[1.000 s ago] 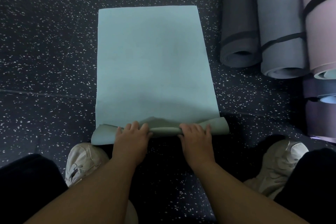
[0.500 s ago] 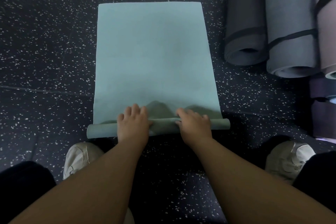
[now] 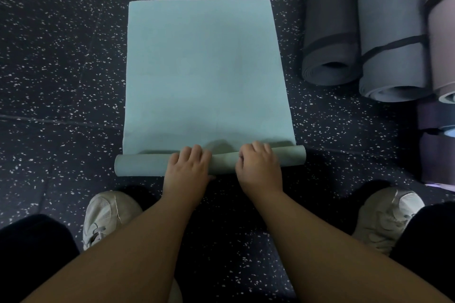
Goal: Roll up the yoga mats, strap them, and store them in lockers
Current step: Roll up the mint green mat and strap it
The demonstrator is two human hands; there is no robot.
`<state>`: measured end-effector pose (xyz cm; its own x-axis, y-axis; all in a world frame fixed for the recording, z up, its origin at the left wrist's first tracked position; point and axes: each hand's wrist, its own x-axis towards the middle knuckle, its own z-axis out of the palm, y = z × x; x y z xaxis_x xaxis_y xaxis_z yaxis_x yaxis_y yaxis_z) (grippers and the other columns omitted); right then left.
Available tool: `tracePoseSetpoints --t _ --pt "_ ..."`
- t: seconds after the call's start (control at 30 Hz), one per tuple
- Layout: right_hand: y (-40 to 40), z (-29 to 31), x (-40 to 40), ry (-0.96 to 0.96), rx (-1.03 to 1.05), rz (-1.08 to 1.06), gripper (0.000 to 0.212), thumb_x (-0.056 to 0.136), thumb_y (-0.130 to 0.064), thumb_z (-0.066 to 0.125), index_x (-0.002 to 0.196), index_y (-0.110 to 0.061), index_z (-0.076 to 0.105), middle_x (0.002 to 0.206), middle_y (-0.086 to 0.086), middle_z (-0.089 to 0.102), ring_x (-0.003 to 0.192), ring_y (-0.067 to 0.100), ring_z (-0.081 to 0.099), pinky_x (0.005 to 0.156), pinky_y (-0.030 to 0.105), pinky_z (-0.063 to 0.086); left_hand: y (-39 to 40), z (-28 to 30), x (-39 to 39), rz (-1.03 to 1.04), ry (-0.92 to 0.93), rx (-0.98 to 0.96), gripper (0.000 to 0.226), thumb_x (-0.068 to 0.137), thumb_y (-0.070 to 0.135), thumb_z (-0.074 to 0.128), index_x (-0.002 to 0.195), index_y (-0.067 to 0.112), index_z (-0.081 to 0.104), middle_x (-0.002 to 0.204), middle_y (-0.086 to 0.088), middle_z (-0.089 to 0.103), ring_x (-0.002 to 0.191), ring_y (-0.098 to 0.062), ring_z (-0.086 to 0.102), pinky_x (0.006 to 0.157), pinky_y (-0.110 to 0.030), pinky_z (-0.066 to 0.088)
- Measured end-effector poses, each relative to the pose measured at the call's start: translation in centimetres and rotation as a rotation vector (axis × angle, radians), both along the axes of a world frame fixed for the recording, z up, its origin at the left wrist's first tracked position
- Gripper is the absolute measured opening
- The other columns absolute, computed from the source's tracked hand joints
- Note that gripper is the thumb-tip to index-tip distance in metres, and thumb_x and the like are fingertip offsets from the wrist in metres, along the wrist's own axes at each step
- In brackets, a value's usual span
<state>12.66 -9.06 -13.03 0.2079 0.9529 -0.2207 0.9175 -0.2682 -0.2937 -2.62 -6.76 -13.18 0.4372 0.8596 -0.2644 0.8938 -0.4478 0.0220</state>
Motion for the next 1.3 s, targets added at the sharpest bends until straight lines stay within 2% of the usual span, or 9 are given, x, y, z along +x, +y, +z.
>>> tracePoseSetpoints --t 0.13,0.2,0.27,0.4,0.67,0.8,1.0,1.13,1.3 --pt "-0.4 0.0 0.2 -0.004 0.037 0.031 0.027 0.068 -0.032 0.041 0.074 -0.014 0.06 0.076 0.005 0.058 0.073 0.027 0.054 0.069 0.034 0.033 0.8 -0.1 0.1 -0.013 -0.022 0.03 0.044 0.054 0.041 0.088 0.086 0.017 0.068 0.079 -0.003 0.058 0.074 -0.027 0.057 0.064 -0.037 0.046" --pt "-0.6 0.2 0.3 0.042 -0.025 0.024 0.031 0.069 -0.034 0.048 0.085 -0.012 0.063 0.086 0.006 0.06 0.085 0.029 0.055 0.077 0.035 0.036 1.1 0.2 0.2 -0.01 -0.051 0.034 0.038 0.072 0.041 0.078 0.1 0.019 0.067 0.091 -0.003 0.061 0.088 -0.028 0.056 0.076 -0.04 0.044" --pt "-0.2 0.7 0.5 0.076 -0.06 0.04 0.036 0.076 -0.034 0.055 0.103 -0.012 0.062 0.103 0.007 0.059 0.102 0.029 0.051 0.088 0.035 0.034 1.4 0.3 0.5 0.042 -0.061 -0.013 0.036 0.094 0.042 0.052 0.123 0.022 0.053 0.114 0.0 0.057 0.111 -0.026 0.048 0.093 -0.038 0.033" --pt "1.1 1.2 0.8 0.1 -0.027 0.063 0.049 0.084 -0.024 0.059 0.13 -0.009 0.048 0.124 0.011 0.053 0.118 0.029 0.041 0.099 0.029 0.023 2.7 0.4 1.2 0.168 -0.09 -0.027 0.03 0.101 0.042 0.034 0.121 0.023 0.044 0.12 0.004 0.056 0.118 -0.021 0.044 0.095 -0.035 0.026" --pt "0.8 0.6 0.3 0.135 0.158 0.046 0.024 0.067 -0.012 0.046 0.086 -0.005 0.06 0.083 0.013 0.058 0.074 0.034 0.056 0.072 0.036 0.038 3.1 1.1 2.7 0.322 -0.028 0.009 0.029 0.097 0.039 0.049 0.113 0.016 0.043 0.119 -0.006 0.041 0.111 -0.025 0.039 0.086 -0.033 0.031" --pt "0.5 0.8 0.7 0.118 0.191 0.083 0.03 0.067 -0.012 0.04 0.084 -0.004 0.063 0.089 0.014 0.06 0.076 0.034 0.056 0.067 0.038 0.048 3.5 1.0 3.0 0.323 -0.158 -0.048 0.016 0.097 0.024 0.051 0.107 0.012 0.046 0.113 -0.009 0.047 0.105 -0.027 0.043 0.073 -0.031 0.029" --pt "0.1 0.9 1.2 0.09 0.157 0.093 0.032 0.068 -0.013 0.04 0.087 -0.008 0.065 0.085 0.01 0.061 0.073 0.031 0.055 0.063 0.037 0.049 3.3 0.8 2.1 0.226 -0.241 -0.022 0.016 0.089 0.018 0.064 0.096 0.004 0.06 0.099 -0.015 0.055 0.095 -0.035 0.05 0.075 -0.042 0.041" --pt "0.6 0.9 1.0 0.084 0.116 0.071 0.032 0.065 -0.012 0.041 0.085 -0.007 0.064 0.087 0.01 0.061 0.075 0.031 0.056 0.065 0.037 0.049 2.3 0.3 1.6 0.133 -0.207 0.055 0.036 0.066 0.026 0.082 0.087 0.005 0.062 0.086 -0.014 0.057 0.079 -0.034 0.054 0.065 -0.041 0.048" --pt "1.2 0.9 0.9 0.101 0.101 0.064 0.035 0.058 -0.006 0.052 0.09 -0.003 0.064 0.096 0.011 0.063 0.085 0.033 0.059 0.079 0.034 0.041 2.2 0.0 1.4 0.1 -0.151 0.05 0.055 0.058 0.033 0.086 0.1 0.008 0.061 0.1 -0.01 0.057 0.095 -0.028 0.047 0.077 -0.04 0.046"
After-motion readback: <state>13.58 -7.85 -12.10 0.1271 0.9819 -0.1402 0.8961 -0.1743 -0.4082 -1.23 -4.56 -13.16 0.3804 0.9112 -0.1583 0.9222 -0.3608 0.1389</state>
